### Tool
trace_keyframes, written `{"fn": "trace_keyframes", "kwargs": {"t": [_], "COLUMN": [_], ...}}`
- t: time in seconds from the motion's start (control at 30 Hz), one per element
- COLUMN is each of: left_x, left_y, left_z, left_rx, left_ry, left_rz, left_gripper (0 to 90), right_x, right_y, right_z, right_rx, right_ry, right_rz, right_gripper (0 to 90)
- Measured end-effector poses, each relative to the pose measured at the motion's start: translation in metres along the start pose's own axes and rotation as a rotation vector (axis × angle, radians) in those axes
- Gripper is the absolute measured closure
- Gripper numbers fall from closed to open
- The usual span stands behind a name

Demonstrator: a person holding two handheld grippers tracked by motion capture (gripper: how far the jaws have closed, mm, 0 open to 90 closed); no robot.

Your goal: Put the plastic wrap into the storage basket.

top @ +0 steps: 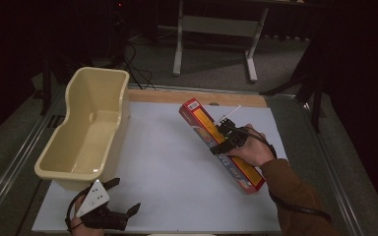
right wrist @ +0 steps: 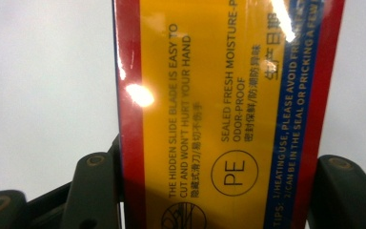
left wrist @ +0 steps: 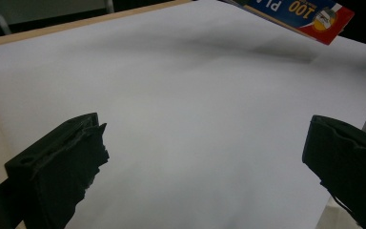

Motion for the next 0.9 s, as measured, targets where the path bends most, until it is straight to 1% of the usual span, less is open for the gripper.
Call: {"fn": "trace_keyframes", "kwargs": {"t": [0.1,0.13,0.17,0.23,0.3,0.33,0.5,0.53,0.57,0.63,0.67,0.8,0.83,0.9], "left_x": [0.0,0.0,0.0,0.0,0.0,0.0,0.0,-0.001,-0.001,-0.001,-0.001,0.0,0.0,0.0], "left_y": [0.0,0.0,0.0,0.0,0.0,0.0,0.0,0.0,0.0,0.0,0.0,0.0,0.0,0.0], "left_z": [0.0,0.0,0.0,0.0,0.0,0.0,0.0,0.0,0.0,0.0,0.0,0.0,0.0,0.0], "left_rx": [-0.001,-0.001,-0.001,-0.001,-0.001,0.0,-0.001,0.0,0.0,0.0,0.0,0.0,0.002,0.001], "left_ry": [0.0,-0.001,-0.001,-0.002,-0.002,-0.002,-0.001,-0.002,-0.003,-0.004,-0.004,-0.005,-0.006,-0.006], "left_rz": [-0.001,-0.001,-0.001,-0.002,-0.002,-0.002,-0.001,-0.002,-0.002,-0.003,-0.003,-0.005,-0.006,-0.005], "left_gripper": [0.3,0.3,0.3,0.3,0.3,0.3,0.3,0.4,0.4,0.3,0.3,0.3,0.3,0.3], "right_x": [-0.002,-0.003,-0.003,-0.004,-0.004,-0.004,-0.004,-0.004,-0.004,-0.005,-0.005,-0.007,-0.008,-0.008], "right_y": [0.007,0.012,0.012,0.017,0.02,0.024,0.034,0.04,0.04,0.049,0.049,0.06,0.066,0.068], "right_z": [0.004,0.008,0.008,0.012,0.014,0.017,0.025,0.03,0.03,0.036,0.036,0.045,0.049,0.05], "right_rx": [-0.005,-0.011,-0.011,-0.008,-0.007,-0.008,-0.005,-0.002,-0.002,0.002,0.002,0.007,0.007,0.008], "right_ry": [-0.001,0.004,0.004,0.004,0.005,0.011,0.021,0.022,0.022,0.03,0.03,0.04,0.04,0.042], "right_rz": [-0.008,-0.015,-0.015,-0.026,-0.031,-0.04,-0.057,-0.063,-0.063,-0.075,-0.075,-0.087,-0.095,-0.097], "right_gripper": [42.5,42.5,42.5,42.5,42.5,42.5,42.5,42.5,42.5,42.5,42.5,42.5,42.5,42.5]}}
Point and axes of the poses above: each handheld gripper's, and its own axes: x roughly backward along the jaws, y roughly out of its top, z roughly to its left, the point moved 4 cm from there along -x, roughly forward along the jaws, and after that the axes turned 3 degrees about z, right-handed, at the moved point
